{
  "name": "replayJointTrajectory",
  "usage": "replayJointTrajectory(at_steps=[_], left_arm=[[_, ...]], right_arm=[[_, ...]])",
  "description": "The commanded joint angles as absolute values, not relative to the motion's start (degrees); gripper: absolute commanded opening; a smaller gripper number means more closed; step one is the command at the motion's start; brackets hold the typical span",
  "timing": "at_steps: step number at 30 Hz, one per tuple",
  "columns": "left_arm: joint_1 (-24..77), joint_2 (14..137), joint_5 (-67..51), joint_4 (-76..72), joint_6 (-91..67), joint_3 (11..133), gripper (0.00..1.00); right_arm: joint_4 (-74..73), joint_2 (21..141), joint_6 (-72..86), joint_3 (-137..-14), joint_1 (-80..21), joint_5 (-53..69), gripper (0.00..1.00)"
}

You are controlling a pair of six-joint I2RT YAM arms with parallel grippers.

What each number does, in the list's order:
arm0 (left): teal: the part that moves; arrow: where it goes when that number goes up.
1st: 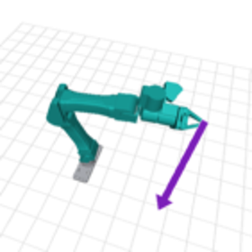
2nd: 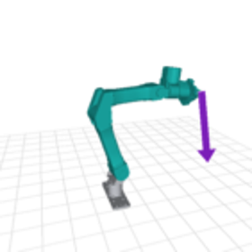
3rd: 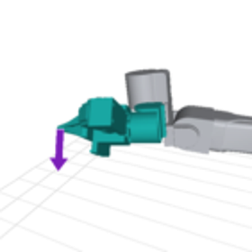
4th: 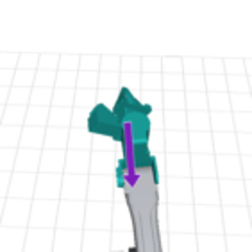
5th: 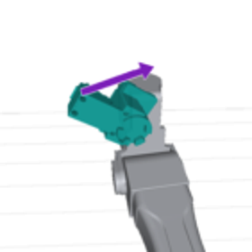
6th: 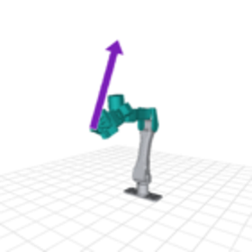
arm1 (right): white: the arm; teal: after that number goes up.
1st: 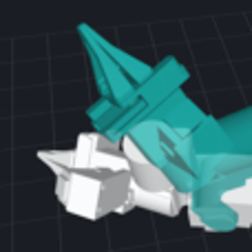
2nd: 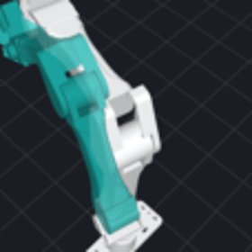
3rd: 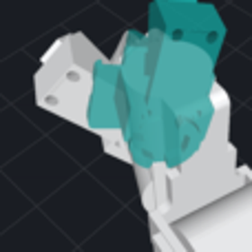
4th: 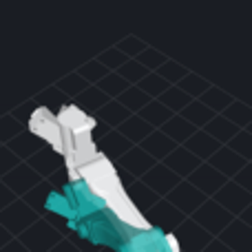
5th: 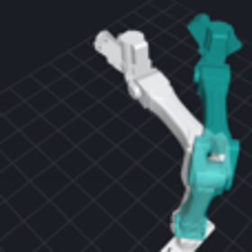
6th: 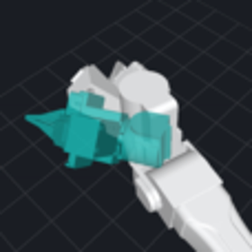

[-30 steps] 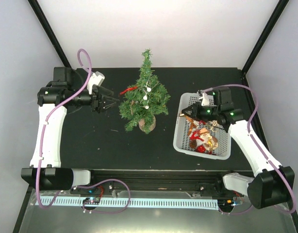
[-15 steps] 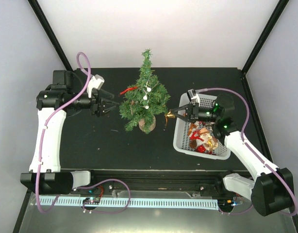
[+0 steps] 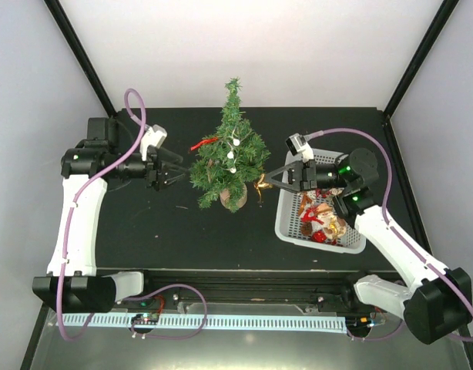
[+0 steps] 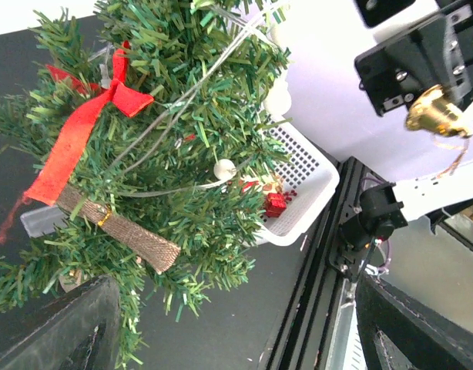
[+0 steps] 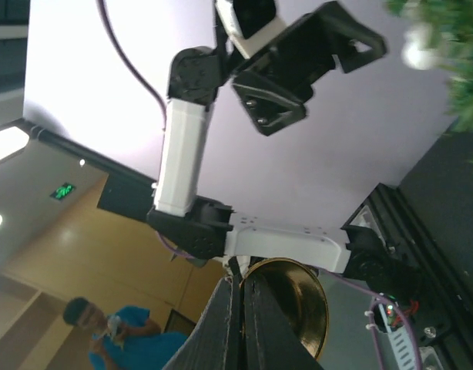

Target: Decorate the small christmas tree

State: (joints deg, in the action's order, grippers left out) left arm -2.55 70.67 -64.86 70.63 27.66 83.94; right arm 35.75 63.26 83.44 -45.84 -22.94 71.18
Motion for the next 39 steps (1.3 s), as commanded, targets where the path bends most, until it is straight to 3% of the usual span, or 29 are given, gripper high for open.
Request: replayJointTrajectory(at_steps=[1, 9, 15, 23, 27, 39], left_arm=[[-2.08, 69.11, -67.68, 69.99, 28.61, 82.68, 0.84], [-0.65, 68.50, -72.21, 74.49, 33.96, 81.92, 0.79], [3.16, 68.33, -75.30, 81.96, 44.44, 86.60, 0.71], [12.21, 68.77, -69.83, 86.79, 51.72, 90.15, 0.73], [15.93, 68.58, -66.81, 85.61, 52.04, 89.37, 0.67], [19.80, 70.87, -65.60, 83.58, 50.36, 90.13, 0.65]], right_arm=[[28.35, 62.74, 78.38, -51.69, -25.40, 73.29, 0.01], [6.17, 65.70, 63.48, -60.08, -30.57, 72.25, 0.01], [6.59, 68.68, 63.81, -61.12, -34.55, 70.19, 0.01], [6.66, 72.44, 64.19, -63.72, -37.39, 69.46, 0.01], [6.93, 73.75, 64.81, -65.01, -38.41, 69.45, 0.01], [7.24, 75.69, 65.04, -65.95, -40.06, 68.82, 0.01]])
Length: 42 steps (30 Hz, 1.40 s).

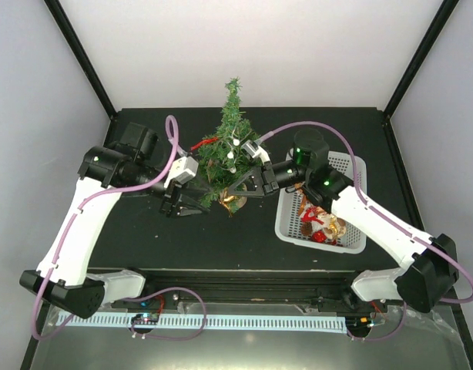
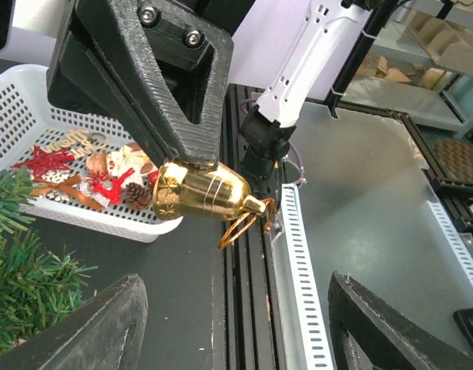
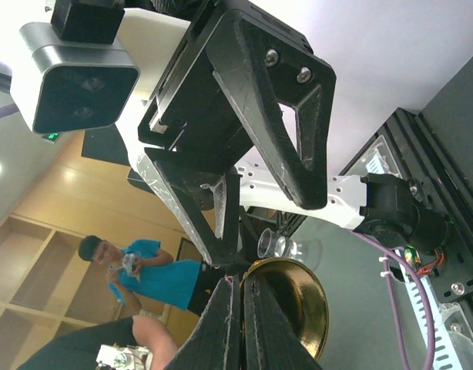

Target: Decorate the small christmas tree

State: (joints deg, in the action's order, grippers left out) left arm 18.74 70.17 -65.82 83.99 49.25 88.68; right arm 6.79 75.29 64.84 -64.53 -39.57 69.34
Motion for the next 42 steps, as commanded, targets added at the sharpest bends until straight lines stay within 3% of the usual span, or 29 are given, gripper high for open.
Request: replayJointTrajectory(at_steps=[1, 9, 19, 31, 38, 42], left_arm=[[20.04, 70.99, -65.43, 83.41, 50.32, 90.09, 0.65], [21.15, 72.13, -65.36, 82.67, 49.84, 90.41, 0.64], [21.92, 73.04, -65.31, 82.52, 49.57, 90.84, 0.41], [22.79, 73.04, -65.15, 83.36, 50.07, 90.70, 0.28], [23.07, 73.04, -64.98, 83.32, 49.94, 90.60, 0.07], [23.12, 73.04, -64.96, 83.23, 49.72, 90.54, 0.02]], right_arm=[[7.40, 75.86, 65.10, -66.04, -40.20, 68.83, 0.01], [7.71, 76.80, 65.13, -65.83, -40.60, 69.13, 0.01], [7.91, 77.48, 65.13, -66.09, -40.87, 69.39, 0.01], [7.73, 77.36, 64.78, -65.83, -40.88, 69.01, 0.01], [7.40, 77.34, 64.58, -65.65, -40.83, 68.75, 0.01], [7.14, 77.17, 64.42, -65.48, -40.87, 68.55, 0.01]])
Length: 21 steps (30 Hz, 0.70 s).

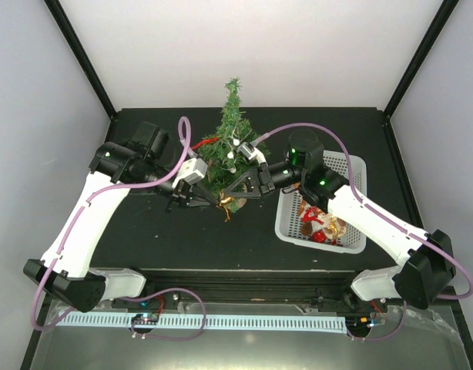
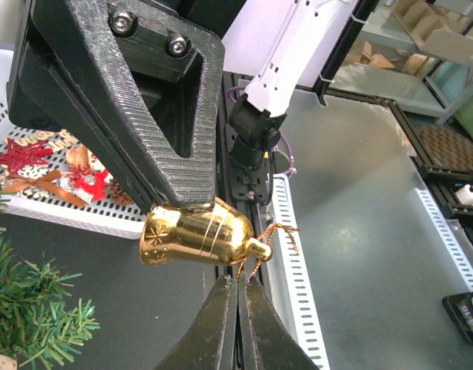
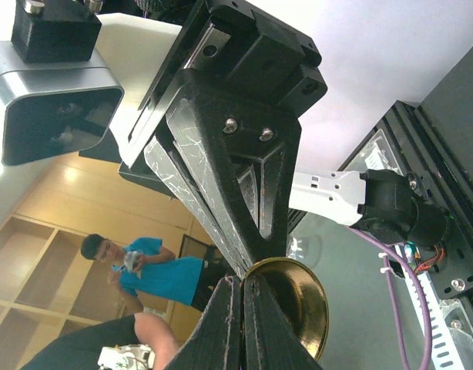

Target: Decorate the small christmas tree

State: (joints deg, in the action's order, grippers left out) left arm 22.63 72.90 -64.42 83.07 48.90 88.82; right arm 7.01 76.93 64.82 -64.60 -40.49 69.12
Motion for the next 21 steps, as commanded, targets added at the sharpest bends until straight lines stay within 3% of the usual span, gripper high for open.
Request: replayJointTrajectory(at_steps=[1, 21], left_arm=[[23.12, 73.04, -64.95, 83.19, 49.65, 90.61, 0.02], [23.12, 71.38, -57.41, 85.59, 52.17, 92.03, 0.02]], right_arm=[[7.12, 77.09, 64.35, -65.40, -40.89, 68.48, 0.01], [4.43, 77.10, 62.38, -63.90, -40.87, 66.22, 0.01]])
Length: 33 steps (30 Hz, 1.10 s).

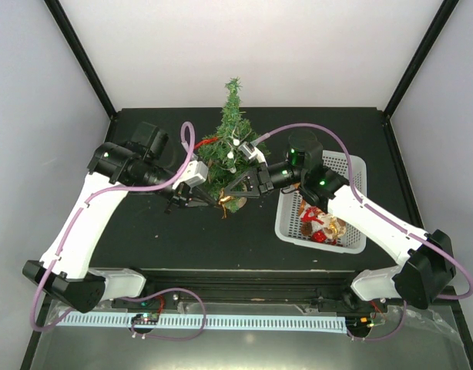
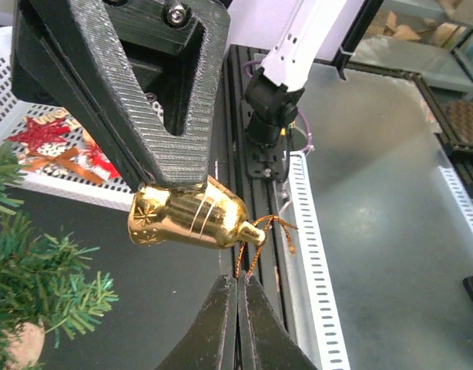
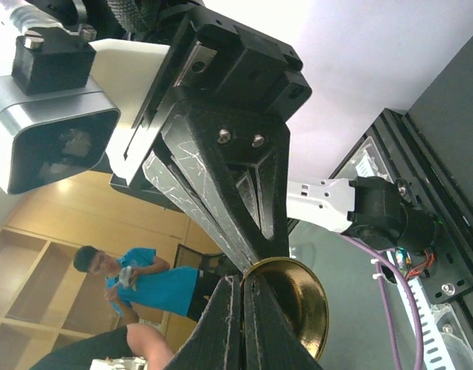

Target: Decorate the small christmas tree

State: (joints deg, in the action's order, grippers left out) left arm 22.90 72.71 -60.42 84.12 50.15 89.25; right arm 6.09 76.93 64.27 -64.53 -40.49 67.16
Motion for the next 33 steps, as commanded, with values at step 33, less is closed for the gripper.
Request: replayJointTrajectory(at_steps=[33], left_arm=[[23.11, 72.86, -48.08, 84.20, 50.38, 95.34, 0.02]], right_arm=[[3.94, 75.33, 60.52, -59.59, -40.57, 62.28, 0.25]])
